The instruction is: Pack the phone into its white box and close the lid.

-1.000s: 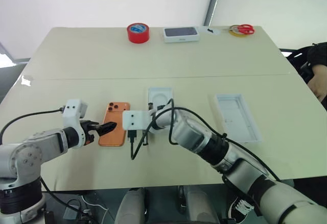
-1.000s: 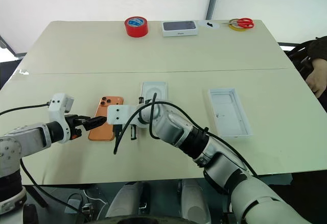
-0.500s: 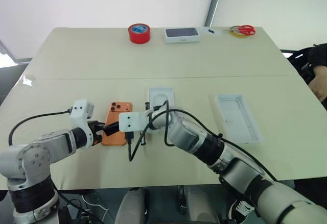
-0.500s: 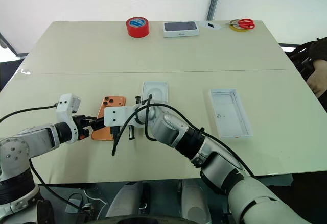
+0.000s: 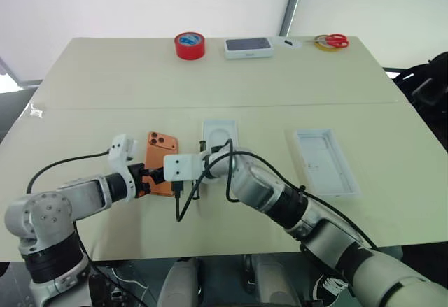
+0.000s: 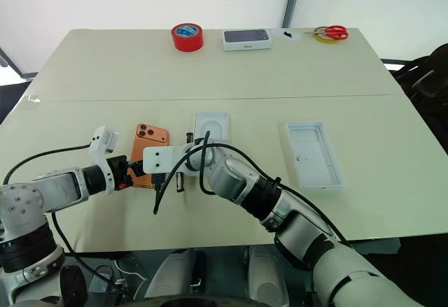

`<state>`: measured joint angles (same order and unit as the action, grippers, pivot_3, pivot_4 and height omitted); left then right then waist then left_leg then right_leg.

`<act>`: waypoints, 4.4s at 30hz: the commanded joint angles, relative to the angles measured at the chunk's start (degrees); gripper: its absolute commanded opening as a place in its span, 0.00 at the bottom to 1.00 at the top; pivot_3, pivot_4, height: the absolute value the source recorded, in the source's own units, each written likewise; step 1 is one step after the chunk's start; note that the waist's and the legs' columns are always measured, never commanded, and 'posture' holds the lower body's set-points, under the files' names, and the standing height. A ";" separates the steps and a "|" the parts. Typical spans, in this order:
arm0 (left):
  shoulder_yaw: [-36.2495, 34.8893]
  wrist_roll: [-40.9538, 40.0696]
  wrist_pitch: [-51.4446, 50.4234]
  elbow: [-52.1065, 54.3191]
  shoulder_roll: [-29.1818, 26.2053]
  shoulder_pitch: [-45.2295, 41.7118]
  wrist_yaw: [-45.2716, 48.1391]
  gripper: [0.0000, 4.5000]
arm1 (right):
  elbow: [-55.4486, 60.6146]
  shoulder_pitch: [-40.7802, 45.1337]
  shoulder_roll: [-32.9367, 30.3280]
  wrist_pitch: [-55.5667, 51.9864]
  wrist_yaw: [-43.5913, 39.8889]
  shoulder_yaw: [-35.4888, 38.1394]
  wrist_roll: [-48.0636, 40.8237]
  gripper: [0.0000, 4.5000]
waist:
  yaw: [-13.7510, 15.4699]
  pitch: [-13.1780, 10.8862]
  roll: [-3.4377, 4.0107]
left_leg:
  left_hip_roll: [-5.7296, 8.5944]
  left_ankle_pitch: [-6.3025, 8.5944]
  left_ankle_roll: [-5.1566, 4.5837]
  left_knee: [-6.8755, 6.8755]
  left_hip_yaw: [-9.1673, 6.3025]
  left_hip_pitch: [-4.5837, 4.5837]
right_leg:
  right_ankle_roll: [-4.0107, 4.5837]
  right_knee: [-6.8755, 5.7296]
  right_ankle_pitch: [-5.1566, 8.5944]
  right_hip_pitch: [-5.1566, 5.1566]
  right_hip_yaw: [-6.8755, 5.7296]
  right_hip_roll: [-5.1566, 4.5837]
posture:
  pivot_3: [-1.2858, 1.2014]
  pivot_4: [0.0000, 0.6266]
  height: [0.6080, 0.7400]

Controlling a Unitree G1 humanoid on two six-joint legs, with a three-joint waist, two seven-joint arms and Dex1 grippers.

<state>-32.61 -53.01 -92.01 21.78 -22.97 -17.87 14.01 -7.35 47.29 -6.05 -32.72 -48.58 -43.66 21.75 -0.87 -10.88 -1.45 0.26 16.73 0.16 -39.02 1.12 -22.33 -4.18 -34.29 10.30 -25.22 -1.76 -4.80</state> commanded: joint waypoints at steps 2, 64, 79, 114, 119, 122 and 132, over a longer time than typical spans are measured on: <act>-3.13 -1.10 -0.49 -0.93 -1.25 -1.34 -0.86 1.00 | 1.32 -0.80 0.37 -0.40 -0.34 -0.10 0.13 0.01 | 0.00 0.00 0.00 | 0.00 0.00 0.00 0.00 0.00 0.00 | 0.01 0.00 0.01 0.00 0.00 0.00 | 0.52 0.24 0.94; 3.78 -30.61 17.35 -12.94 -12.72 3.67 -22.93 0.16 | 33.42 -10.08 -23.45 -18.03 -4.35 11.62 -20.84 0.00 | 0.44 0.01 -0.18 | 0.08 0.04 -0.01 0.02 0.06 -0.09 | 0.16 0.16 0.10 -0.04 -0.05 -0.22 | 0.52 0.24 0.94; 8.01 -32.06 18.08 -11.97 -13.69 5.43 -23.51 0.16 | 28.60 -8.42 -19.07 -22.46 -1.44 4.75 -21.26 0.00 | 0.40 0.01 -0.17 | 0.06 0.05 -0.01 0.05 0.08 -0.10 | 0.16 0.17 0.10 -0.08 -0.07 -0.23 | 0.52 0.24 0.94; 15.74 -33.87 22.39 -12.13 -9.02 3.73 -25.72 0.16 | 9.54 -6.54 -5.95 -18.00 9.01 6.24 -15.42 0.00 | -0.12 0.05 -0.18 | -0.04 0.04 -0.01 0.09 0.07 0.01 | 0.15 0.12 0.10 -0.02 -0.06 -0.06 | 0.52 0.24 0.94; 12.58 -32.82 24.97 -13.36 -10.77 3.84 -25.94 0.16 | 9.57 -7.07 -6.60 -17.73 8.86 5.95 -15.31 0.00 | -0.03 0.05 -0.18 | -0.04 0.04 -0.01 0.09 0.07 0.01 | 0.16 0.13 0.10 -0.02 -0.07 -0.07 | 0.52 0.24 0.94; 11.14 -32.01 25.69 -15.26 -12.55 2.99 -25.88 0.16 | 9.36 -7.05 -6.36 -17.73 8.98 5.86 -15.35 0.00 | 0.00 0.05 -0.18 | -0.04 0.05 -0.01 0.09 0.07 0.00 | 0.16 0.13 0.10 -0.03 -0.07 -0.07 | 0.52 0.24 0.94; 12.28 -26.14 24.82 -17.04 -15.29 1.36 -23.58 0.99 | 8.84 -6.97 -5.71 -17.37 9.39 5.34 -14.64 0.00 | -0.05 0.05 -0.17 | -0.04 0.04 -0.01 0.09 0.07 0.00 | 0.16 0.14 0.10 -0.03 -0.08 -0.07 | 0.52 0.24 0.94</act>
<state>-19.95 -80.48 -67.04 4.77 -37.55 -16.33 -9.59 3.26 40.99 -11.69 -49.56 -39.60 -36.99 6.33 -0.92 -10.83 -1.62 0.22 16.78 0.15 -38.91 1.19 -22.33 -4.03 -34.15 10.41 -25.25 -1.83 -4.87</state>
